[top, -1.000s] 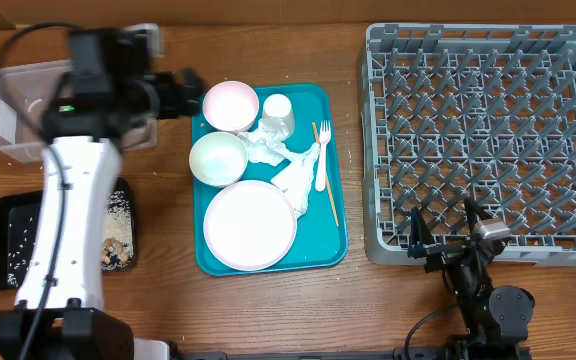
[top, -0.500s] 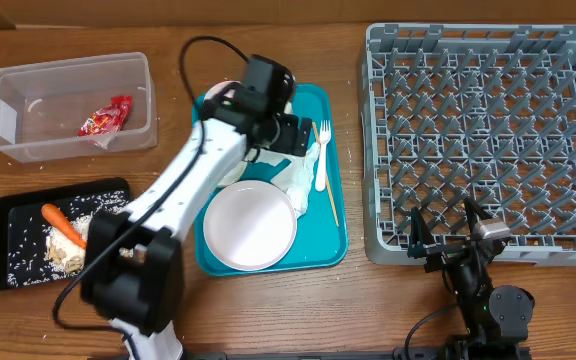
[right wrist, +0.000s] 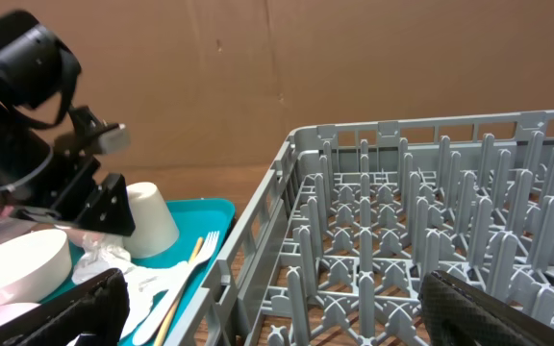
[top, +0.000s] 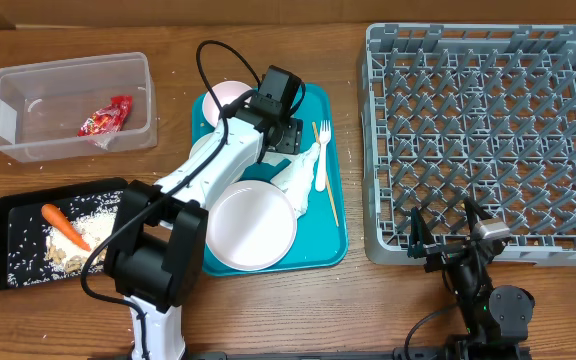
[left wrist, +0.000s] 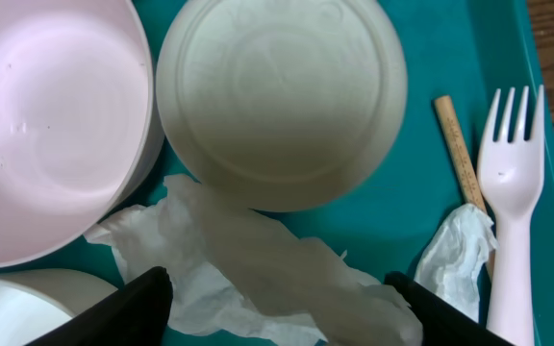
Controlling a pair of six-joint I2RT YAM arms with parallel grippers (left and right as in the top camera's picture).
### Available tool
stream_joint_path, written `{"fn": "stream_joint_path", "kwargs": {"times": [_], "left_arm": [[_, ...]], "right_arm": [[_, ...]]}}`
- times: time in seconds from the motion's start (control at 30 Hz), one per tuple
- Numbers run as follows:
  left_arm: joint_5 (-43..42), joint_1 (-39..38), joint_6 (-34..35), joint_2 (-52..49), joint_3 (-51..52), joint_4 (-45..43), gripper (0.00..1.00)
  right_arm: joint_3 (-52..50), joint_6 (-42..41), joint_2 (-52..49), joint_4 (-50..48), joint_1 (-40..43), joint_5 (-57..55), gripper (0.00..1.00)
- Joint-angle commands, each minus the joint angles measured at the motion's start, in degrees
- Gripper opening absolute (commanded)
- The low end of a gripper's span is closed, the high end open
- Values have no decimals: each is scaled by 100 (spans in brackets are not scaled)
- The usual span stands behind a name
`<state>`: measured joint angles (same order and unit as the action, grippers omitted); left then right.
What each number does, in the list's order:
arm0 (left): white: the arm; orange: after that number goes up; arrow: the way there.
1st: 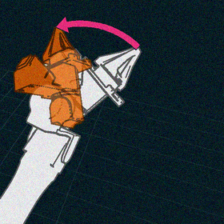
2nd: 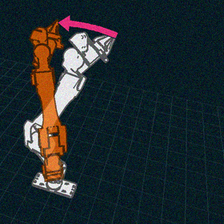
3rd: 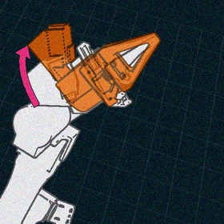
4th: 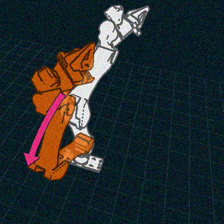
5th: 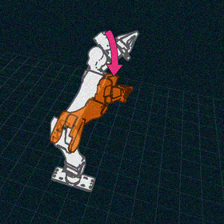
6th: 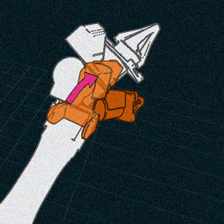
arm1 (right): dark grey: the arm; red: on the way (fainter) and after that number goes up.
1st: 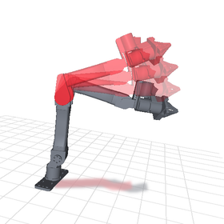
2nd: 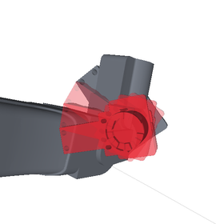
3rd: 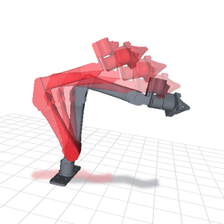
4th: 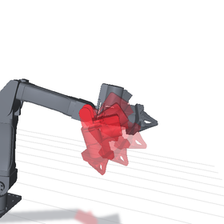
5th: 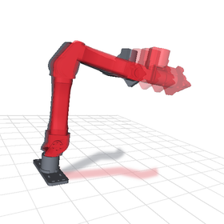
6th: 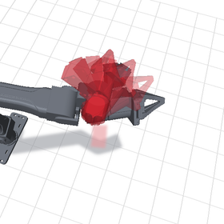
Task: Sort waste into correct bins and load items into the dishwasher rack
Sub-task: 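Reach the left gripper to the teal tray and grasp the tissue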
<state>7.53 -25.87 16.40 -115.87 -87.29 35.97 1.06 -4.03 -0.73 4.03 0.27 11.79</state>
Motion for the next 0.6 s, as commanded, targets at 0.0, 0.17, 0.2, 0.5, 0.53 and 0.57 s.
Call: {"fn": "stream_joint_path", "kwargs": {"times": [0.0, 0.17, 0.2, 0.5, 0.53, 0.57], "left_arm": [[127, -20, 76, -74, -96, -101, 66], [122, -20, 76, -74, -96, -153, 36], [125, -20, 74, -74, -96, -149, 25], [35, -20, 81, 24, -291, 525, 4], [37, -20, 79, 66, -380, 739, 4], [39, -20, 79, 109, -468, 929, 4]], "right_arm": [[-59, 44, 57, -31, -26, -15, 100], [-59, 44, 57, -31, -26, -15, 100], [-59, 44, 57, -31, -26, -15, 100], [-59, 44, 57, -31, -26, -15, 100], [-59, 44, 57, -31, -26, -15, 100], [-59, 44, 57, -31, -26, -15, 100]]}}
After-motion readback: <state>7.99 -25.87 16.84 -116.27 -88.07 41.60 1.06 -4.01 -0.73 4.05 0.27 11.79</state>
